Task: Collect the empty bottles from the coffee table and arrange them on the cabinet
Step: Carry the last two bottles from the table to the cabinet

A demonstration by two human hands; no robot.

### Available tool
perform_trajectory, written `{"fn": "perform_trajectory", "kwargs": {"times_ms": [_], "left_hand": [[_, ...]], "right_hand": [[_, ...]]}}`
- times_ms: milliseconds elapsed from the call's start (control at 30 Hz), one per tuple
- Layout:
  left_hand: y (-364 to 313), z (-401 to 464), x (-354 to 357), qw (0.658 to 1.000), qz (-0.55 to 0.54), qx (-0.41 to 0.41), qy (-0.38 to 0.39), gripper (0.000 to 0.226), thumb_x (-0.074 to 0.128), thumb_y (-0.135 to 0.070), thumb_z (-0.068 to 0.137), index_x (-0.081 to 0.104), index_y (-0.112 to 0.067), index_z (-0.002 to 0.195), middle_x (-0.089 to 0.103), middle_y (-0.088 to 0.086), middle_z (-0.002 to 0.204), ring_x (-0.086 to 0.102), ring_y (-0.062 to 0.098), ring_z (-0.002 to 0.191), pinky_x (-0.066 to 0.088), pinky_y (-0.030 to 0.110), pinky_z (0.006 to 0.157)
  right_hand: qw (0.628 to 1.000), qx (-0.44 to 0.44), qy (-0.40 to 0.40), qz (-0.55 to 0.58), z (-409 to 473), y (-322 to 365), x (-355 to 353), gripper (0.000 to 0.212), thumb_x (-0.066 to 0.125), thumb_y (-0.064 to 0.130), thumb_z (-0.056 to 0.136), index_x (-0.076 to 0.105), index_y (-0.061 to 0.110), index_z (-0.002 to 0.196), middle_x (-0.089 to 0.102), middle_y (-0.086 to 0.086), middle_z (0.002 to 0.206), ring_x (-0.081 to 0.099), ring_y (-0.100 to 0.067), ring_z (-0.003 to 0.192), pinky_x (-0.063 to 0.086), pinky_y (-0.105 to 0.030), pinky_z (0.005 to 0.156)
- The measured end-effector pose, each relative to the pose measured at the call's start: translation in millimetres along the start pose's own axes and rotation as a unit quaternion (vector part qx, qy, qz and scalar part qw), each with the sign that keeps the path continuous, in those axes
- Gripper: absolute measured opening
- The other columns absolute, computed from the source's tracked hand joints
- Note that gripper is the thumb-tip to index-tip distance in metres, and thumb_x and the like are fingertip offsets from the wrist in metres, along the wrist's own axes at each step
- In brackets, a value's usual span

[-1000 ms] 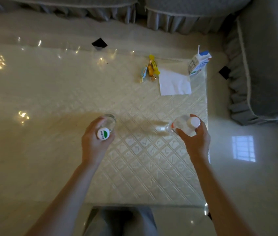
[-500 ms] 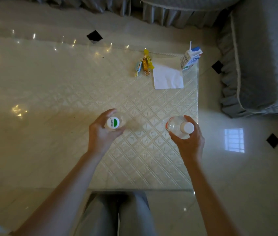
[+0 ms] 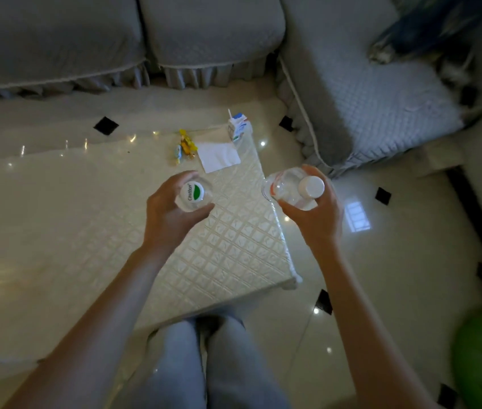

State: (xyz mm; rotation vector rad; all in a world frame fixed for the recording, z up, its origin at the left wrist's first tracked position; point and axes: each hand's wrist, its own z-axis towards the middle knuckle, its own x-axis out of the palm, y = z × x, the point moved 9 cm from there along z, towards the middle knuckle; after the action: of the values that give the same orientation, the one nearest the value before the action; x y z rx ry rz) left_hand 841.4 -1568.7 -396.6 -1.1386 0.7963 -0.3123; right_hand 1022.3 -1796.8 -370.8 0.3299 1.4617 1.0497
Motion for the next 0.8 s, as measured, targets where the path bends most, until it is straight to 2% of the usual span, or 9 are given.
{"fn": "perform_trajectory", "kwargs": {"times_ms": [67, 200, 267, 367, 433, 567, 700, 800], "left_hand": [[-24, 6, 1, 0.999, -0.009, 0.026, 0.024, 0.059, 0.087, -0.017, 0.06, 0.062, -0.017, 0.114, 0.064, -0.009, 0.113, 0.056, -0.006, 0.105, 0.039, 0.009, 0.092], [-64, 17, 11, 0.994, -0.008, 0.06, 0.09, 0.06, 0.087, -0.018, 0.058, 0.062, -0.023, 0.112, 0.062, -0.018, 0.112, 0.053, -0.012, 0.104, 0.035, 0.003, 0.091], [-83, 18, 18, 0.988, -0.006, 0.085, 0.126, 0.06, 0.087, -0.019, 0.057, 0.062, -0.023, 0.112, 0.062, -0.016, 0.113, 0.054, -0.007, 0.105, 0.037, 0.006, 0.092], [-109, 10, 29, 0.973, -0.019, 0.136, 0.185, 0.058, 0.085, -0.021, 0.06, 0.061, -0.026, 0.112, 0.061, -0.016, 0.114, 0.056, -0.001, 0.105, 0.039, 0.01, 0.092], [-125, -1, 40, 0.956, -0.03, 0.179, 0.229, 0.058, 0.085, -0.023, 0.061, 0.059, -0.025, 0.113, 0.061, -0.014, 0.111, 0.056, 0.001, 0.102, 0.039, 0.01, 0.089], [-150, -32, 66, 0.922, -0.057, 0.224, 0.309, 0.059, 0.086, -0.025, 0.061, 0.059, -0.025, 0.114, 0.066, -0.005, 0.106, 0.061, 0.01, 0.095, 0.045, 0.019, 0.085], [-175, -78, 94, 0.885, -0.107, 0.236, 0.387, 0.062, 0.086, -0.024, 0.061, 0.057, -0.039, 0.113, 0.064, -0.013, 0.107, 0.06, 0.007, 0.099, 0.05, 0.03, 0.087], [-197, -123, 113, 0.849, -0.123, 0.266, 0.44, 0.061, 0.085, -0.029, 0.062, 0.056, -0.041, 0.114, 0.061, -0.021, 0.103, 0.058, 0.002, 0.097, 0.049, 0.026, 0.085]], "right_hand": [[0.999, -0.012, -0.035, -0.012, -7, 17, -31, 0.069, 0.085, 0.038, 0.059, 0.054, 0.035, 0.121, 0.059, 0.022, 0.114, 0.049, 0.014, 0.101, 0.035, 0.003, 0.081], [0.994, -0.008, -0.102, -0.03, -34, 37, -84, 0.07, 0.085, 0.034, 0.058, 0.053, 0.035, 0.12, 0.057, 0.022, 0.113, 0.048, 0.019, 0.099, 0.035, 0.002, 0.081], [0.989, 0.001, -0.143, -0.041, -55, 43, -106, 0.07, 0.086, 0.03, 0.058, 0.053, 0.035, 0.12, 0.06, 0.018, 0.114, 0.051, 0.013, 0.1, 0.037, -0.001, 0.081], [0.979, 0.041, -0.194, -0.056, -92, 45, -131, 0.072, 0.084, 0.029, 0.057, 0.052, 0.038, 0.12, 0.056, 0.024, 0.111, 0.053, 0.007, 0.101, 0.04, -0.006, 0.083], [0.968, 0.074, -0.232, -0.062, -124, 41, -146, 0.073, 0.084, 0.029, 0.057, 0.051, 0.037, 0.121, 0.056, 0.025, 0.114, 0.053, 0.006, 0.103, 0.042, -0.008, 0.084], [0.944, 0.135, -0.292, -0.072, -193, 33, -170, 0.071, 0.084, 0.029, 0.058, 0.052, 0.037, 0.121, 0.057, 0.021, 0.117, 0.052, 0.009, 0.105, 0.04, -0.006, 0.085], [0.911, 0.198, -0.353, -0.079, -272, 29, -195, 0.07, 0.084, 0.028, 0.058, 0.052, 0.043, 0.118, 0.059, 0.022, 0.11, 0.054, 0.006, 0.102, 0.044, -0.014, 0.085], [0.884, 0.228, -0.399, -0.09, -336, 33, -215, 0.066, 0.086, 0.025, 0.06, 0.053, 0.043, 0.115, 0.058, 0.026, 0.111, 0.054, 0.005, 0.104, 0.045, -0.015, 0.086]]}}
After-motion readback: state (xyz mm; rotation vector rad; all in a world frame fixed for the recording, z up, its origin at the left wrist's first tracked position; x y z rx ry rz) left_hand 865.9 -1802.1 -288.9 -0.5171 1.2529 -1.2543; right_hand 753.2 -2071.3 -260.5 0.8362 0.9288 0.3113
